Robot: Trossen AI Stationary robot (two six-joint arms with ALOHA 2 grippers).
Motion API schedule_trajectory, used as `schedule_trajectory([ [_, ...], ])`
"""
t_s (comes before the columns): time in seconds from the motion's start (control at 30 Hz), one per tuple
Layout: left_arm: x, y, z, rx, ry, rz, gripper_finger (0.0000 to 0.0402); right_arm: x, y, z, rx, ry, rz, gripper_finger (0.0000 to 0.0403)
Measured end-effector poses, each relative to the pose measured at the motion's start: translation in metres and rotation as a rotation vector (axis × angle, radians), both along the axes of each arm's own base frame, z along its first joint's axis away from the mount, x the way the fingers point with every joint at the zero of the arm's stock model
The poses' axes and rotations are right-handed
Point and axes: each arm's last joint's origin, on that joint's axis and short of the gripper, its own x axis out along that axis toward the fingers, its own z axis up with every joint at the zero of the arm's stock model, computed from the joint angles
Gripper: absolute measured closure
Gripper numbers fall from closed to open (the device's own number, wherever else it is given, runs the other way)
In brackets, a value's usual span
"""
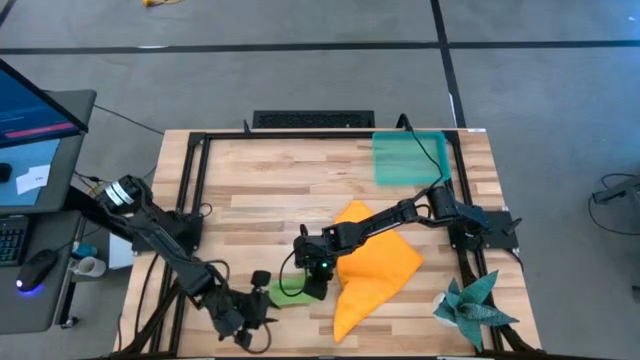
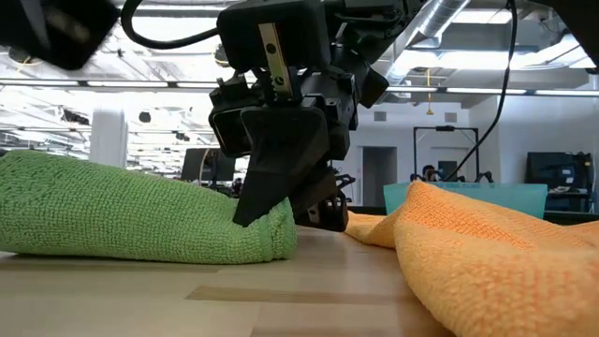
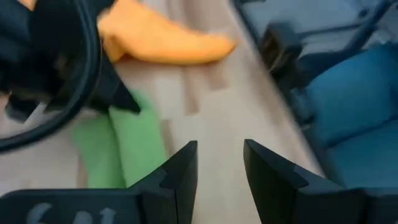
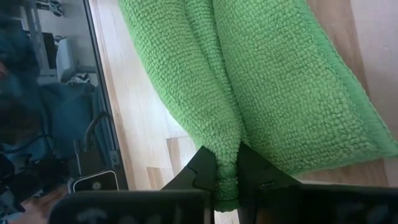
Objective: Roll microfiber towels into tight, uniform cylinder then place into a basket
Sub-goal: Roll the green microfiber towel
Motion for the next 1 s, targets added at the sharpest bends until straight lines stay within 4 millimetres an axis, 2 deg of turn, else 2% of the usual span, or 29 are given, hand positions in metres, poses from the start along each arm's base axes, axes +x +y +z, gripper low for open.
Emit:
schedule_trajectory([
  [0.17, 0.017, 0.01, -0.029, 0.07, 0.067, 0.07, 0.0279, 0.0, 0.0, 0.0, 0.002, -0.002, 0.001, 0.0358],
  [0.37, 0.023, 0.019, -0.039, 0.049, 0.106, 0.179, 0.0279, 0.0, 0.0, 0.0, 0.004, -0.002, 0.002, 0.0358],
  [0.53, 0.019, 0.023, -0.043, -0.009, 0.161, 0.285, 0.0279, 0.0, 0.001, 0.0, 0.005, -0.001, 0.004, 0.0358],
  [0.67, 0.013, 0.032, -0.054, -0.069, 0.205, 0.377, 0.0279, 0.0, 0.001, 0.0, 0.007, 0.0, 0.004, 0.0356],
  [1.0, -0.002, 0.045, -0.077, -0.239, 0.214, 0.448, 0.0279, 0.0, 0.001, 0.0, 0.018, -0.002, 0.009, 0.0321],
])
